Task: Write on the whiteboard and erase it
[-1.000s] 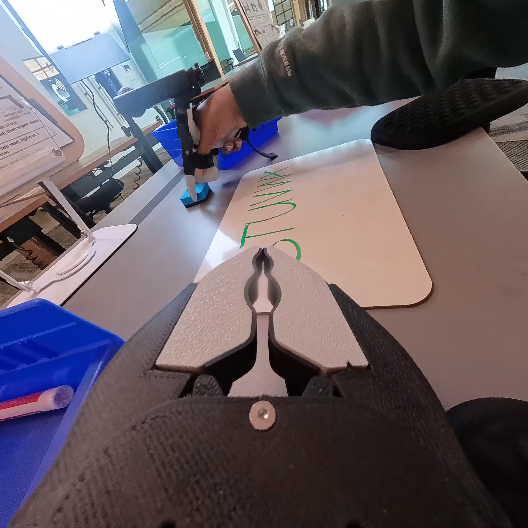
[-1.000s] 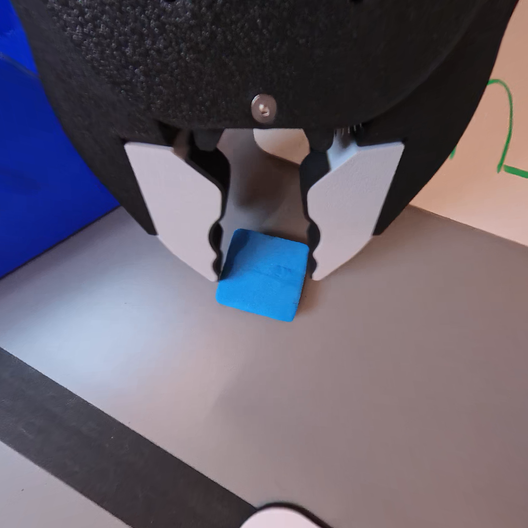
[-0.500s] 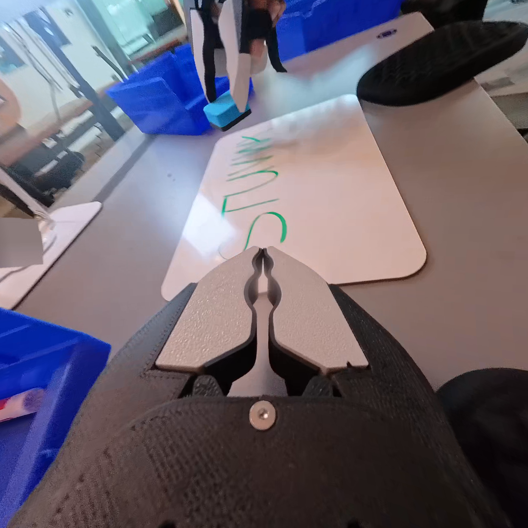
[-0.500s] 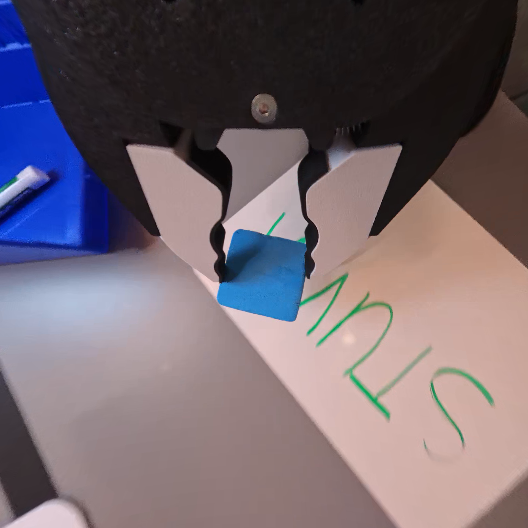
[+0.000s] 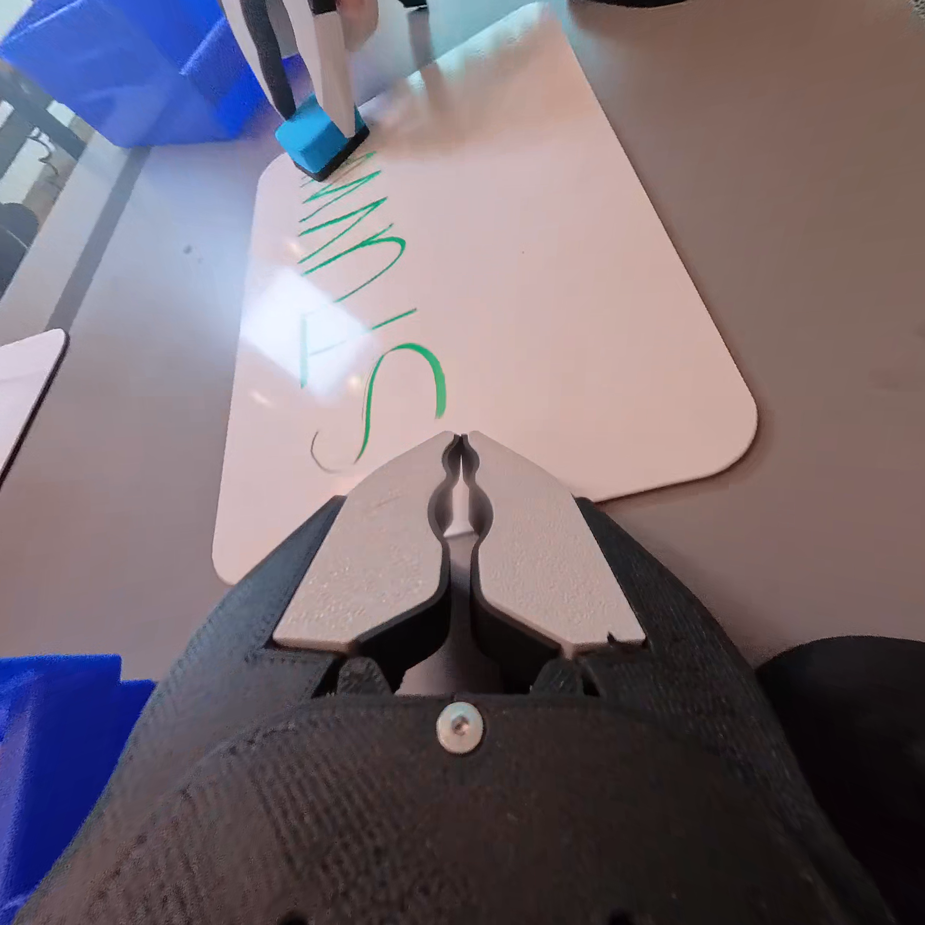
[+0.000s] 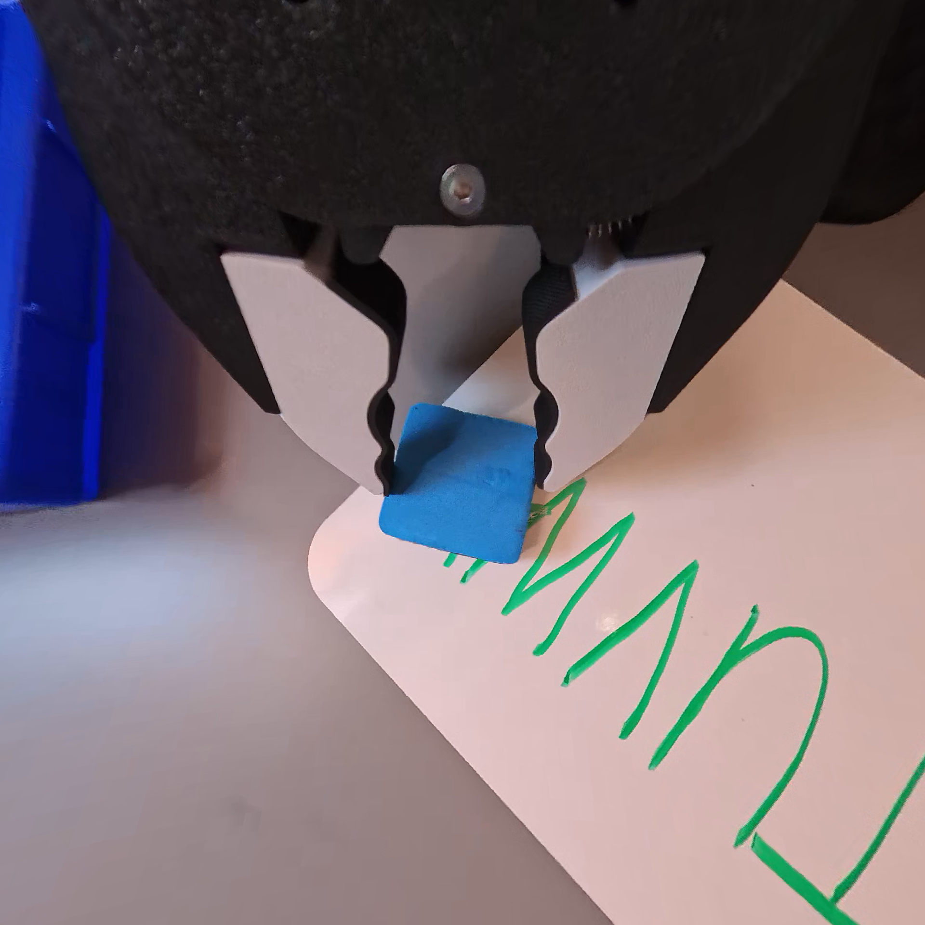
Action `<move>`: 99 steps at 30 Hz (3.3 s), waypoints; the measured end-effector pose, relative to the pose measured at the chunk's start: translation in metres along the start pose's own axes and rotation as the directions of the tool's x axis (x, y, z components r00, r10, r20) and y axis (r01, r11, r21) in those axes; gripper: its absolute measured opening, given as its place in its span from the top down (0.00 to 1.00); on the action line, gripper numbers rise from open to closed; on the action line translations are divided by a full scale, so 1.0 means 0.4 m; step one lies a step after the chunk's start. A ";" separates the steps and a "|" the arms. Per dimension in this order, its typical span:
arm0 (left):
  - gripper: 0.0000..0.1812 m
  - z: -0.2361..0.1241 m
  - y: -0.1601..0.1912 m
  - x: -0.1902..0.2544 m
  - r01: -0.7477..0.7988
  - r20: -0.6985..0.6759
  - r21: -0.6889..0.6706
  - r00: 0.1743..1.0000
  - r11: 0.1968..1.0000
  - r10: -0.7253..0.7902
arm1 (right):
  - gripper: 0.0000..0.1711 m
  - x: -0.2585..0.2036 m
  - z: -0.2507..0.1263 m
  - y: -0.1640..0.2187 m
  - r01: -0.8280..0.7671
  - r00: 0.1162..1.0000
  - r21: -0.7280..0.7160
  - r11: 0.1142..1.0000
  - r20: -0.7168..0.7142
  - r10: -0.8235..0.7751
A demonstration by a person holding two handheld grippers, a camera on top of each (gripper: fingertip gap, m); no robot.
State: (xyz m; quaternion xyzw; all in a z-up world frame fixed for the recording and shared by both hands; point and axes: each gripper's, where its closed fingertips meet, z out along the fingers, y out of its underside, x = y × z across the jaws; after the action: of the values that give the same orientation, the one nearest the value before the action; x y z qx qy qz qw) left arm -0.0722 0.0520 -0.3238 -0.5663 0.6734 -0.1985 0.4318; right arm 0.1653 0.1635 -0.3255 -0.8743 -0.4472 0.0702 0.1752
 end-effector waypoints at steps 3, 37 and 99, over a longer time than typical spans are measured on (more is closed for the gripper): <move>1.00 -0.006 -0.009 0.017 0.008 -0.062 0.023 0.998 1.000 -0.007 | 0.68 -0.033 -0.002 0.000 0.027 1.000 -0.003 1.000 0.008 -0.027; 0.99 -0.010 -0.054 0.193 -0.011 -0.426 -0.215 0.901 0.977 -0.083 | 0.68 -0.118 -0.031 0.068 0.106 0.993 -0.131 0.986 0.059 -0.099; 1.00 -0.008 -0.061 0.204 -0.118 -0.449 -0.196 0.893 0.973 0.018 | 0.69 -0.297 0.115 -0.267 0.293 0.949 -0.031 0.956 0.129 -0.287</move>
State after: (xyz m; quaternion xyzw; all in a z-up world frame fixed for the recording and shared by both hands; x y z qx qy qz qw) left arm -0.0591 -0.0318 -0.3326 -0.5258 0.7913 -0.2321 0.2087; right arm 0.0013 0.1364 -0.3328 -0.7973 -0.5822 0.0864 0.1339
